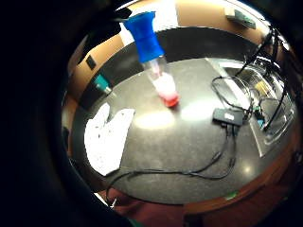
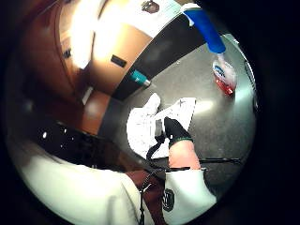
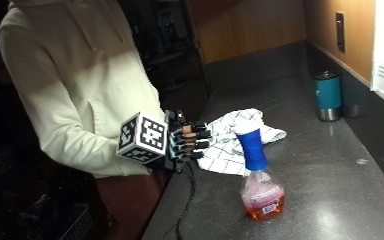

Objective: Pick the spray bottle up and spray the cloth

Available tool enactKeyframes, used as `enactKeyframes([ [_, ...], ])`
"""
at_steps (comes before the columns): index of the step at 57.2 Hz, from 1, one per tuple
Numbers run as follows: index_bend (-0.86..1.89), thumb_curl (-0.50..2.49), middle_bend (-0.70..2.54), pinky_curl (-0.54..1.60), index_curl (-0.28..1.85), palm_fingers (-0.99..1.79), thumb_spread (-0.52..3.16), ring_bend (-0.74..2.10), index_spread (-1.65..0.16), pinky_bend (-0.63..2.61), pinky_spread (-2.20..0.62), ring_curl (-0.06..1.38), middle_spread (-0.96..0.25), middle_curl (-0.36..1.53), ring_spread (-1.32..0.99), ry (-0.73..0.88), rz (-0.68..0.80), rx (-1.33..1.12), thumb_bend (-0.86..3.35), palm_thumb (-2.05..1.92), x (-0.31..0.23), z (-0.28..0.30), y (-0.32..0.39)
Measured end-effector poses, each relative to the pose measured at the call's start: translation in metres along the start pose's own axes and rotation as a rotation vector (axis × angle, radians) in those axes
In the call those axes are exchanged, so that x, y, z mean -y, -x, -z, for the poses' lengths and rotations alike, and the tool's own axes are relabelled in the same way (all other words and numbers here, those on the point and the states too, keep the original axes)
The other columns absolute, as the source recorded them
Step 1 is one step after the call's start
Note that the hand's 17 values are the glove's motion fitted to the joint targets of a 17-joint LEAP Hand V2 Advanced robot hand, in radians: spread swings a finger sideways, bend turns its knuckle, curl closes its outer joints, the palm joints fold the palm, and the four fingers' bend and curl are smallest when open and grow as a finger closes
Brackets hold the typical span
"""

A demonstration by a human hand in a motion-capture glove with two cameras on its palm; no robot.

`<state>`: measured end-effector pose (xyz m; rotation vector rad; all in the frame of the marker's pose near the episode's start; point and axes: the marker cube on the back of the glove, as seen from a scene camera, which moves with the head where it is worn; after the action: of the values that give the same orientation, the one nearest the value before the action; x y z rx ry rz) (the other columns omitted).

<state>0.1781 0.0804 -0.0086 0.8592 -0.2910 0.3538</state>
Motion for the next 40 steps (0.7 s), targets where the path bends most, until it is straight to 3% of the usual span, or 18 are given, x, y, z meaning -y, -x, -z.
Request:
enactKeyframes([
  [10,0.11,0.47,0.20,0.36,0.25,0.27,0.89,0.31,-0.32,0.32,0.15,0.29,-0.01,0.33,-0.02,-0.033,-0.041,0.062,-0.05,0.69,0.017,0.000,-0.025],
  [40,0.12,0.42,0.21,0.37,0.21,0.24,0.89,0.37,-0.31,0.38,0.12,0.31,-0.01,0.35,-0.03,-0.142,-0.355,0.363,-0.03,0.63,0.047,-0.046,-0.055],
])
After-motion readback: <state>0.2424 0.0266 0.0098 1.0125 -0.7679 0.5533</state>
